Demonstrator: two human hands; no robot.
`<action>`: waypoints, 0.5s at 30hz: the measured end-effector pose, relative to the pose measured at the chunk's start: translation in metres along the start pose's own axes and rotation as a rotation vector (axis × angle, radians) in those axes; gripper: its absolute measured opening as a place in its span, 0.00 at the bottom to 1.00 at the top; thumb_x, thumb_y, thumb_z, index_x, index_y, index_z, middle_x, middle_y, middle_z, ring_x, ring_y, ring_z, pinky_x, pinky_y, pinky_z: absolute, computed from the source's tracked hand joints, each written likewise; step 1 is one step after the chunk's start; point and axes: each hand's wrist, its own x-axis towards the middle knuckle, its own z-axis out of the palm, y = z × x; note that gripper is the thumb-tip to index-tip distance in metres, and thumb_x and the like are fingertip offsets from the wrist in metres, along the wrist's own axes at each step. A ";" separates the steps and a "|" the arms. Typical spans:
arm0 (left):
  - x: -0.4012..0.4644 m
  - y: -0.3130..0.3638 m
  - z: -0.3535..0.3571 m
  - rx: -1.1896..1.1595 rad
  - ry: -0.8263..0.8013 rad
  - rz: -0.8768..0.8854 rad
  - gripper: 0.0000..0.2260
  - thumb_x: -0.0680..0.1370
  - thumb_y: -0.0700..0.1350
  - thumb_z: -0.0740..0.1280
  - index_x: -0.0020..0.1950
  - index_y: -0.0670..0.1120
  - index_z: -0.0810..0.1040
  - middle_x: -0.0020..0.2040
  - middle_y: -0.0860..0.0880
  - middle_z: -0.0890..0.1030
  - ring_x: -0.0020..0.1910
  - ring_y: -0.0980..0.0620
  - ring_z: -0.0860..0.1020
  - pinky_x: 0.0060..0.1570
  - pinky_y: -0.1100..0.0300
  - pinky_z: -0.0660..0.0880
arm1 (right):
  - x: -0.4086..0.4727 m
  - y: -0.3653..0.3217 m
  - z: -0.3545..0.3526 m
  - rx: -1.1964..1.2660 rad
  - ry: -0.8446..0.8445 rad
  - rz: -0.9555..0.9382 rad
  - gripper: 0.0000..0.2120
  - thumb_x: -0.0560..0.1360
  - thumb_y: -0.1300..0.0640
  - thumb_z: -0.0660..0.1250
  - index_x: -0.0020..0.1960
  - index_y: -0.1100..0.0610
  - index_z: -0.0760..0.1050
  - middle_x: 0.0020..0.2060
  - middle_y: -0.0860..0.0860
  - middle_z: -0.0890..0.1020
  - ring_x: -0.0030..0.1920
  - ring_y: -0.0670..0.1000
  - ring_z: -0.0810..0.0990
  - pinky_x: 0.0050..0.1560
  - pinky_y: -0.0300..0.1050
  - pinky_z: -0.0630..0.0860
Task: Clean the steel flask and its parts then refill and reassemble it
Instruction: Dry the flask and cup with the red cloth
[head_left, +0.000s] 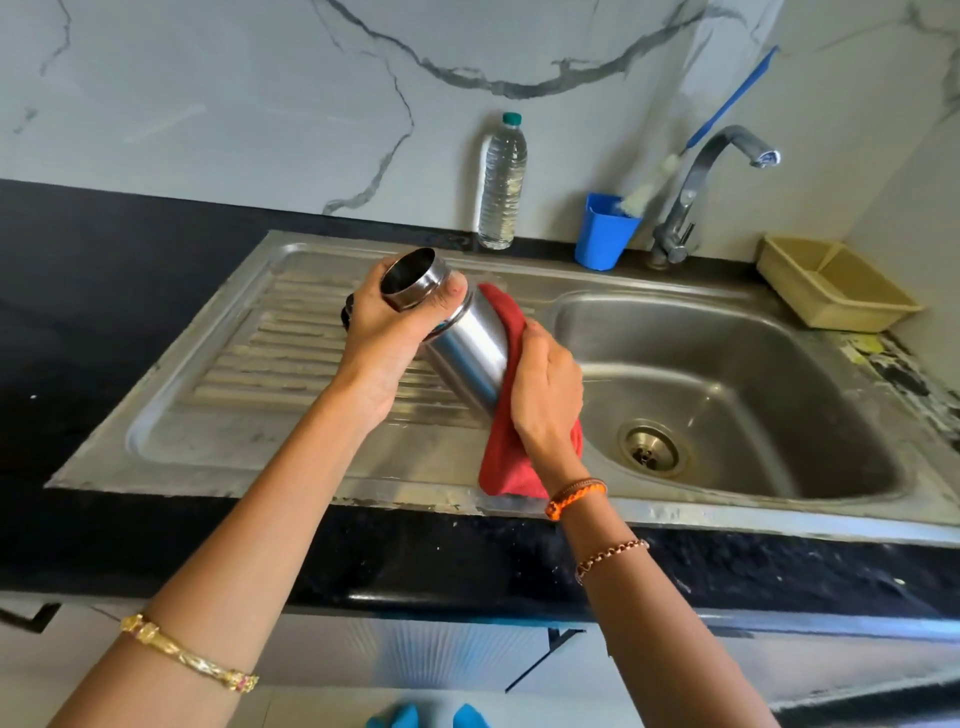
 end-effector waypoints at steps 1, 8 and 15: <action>0.000 0.001 0.000 -0.021 0.000 -0.018 0.34 0.48 0.63 0.79 0.47 0.52 0.73 0.43 0.55 0.79 0.44 0.59 0.78 0.43 0.64 0.73 | -0.001 0.009 -0.005 -0.030 0.001 0.066 0.20 0.78 0.48 0.48 0.42 0.53 0.76 0.44 0.54 0.81 0.41 0.52 0.73 0.41 0.42 0.62; -0.008 0.000 0.004 -0.044 -0.053 -0.038 0.18 0.63 0.48 0.70 0.47 0.51 0.66 0.46 0.53 0.76 0.45 0.58 0.76 0.44 0.63 0.71 | -0.003 -0.012 -0.007 0.081 0.087 0.241 0.17 0.78 0.53 0.54 0.32 0.55 0.70 0.39 0.55 0.78 0.41 0.54 0.71 0.44 0.45 0.65; -0.020 -0.003 0.003 -0.123 -0.030 0.021 0.14 0.64 0.42 0.74 0.45 0.48 0.75 0.37 0.57 0.81 0.39 0.62 0.79 0.40 0.70 0.72 | -0.002 -0.055 -0.006 0.134 0.038 -0.060 0.20 0.79 0.53 0.53 0.28 0.52 0.64 0.25 0.45 0.71 0.30 0.44 0.69 0.35 0.45 0.65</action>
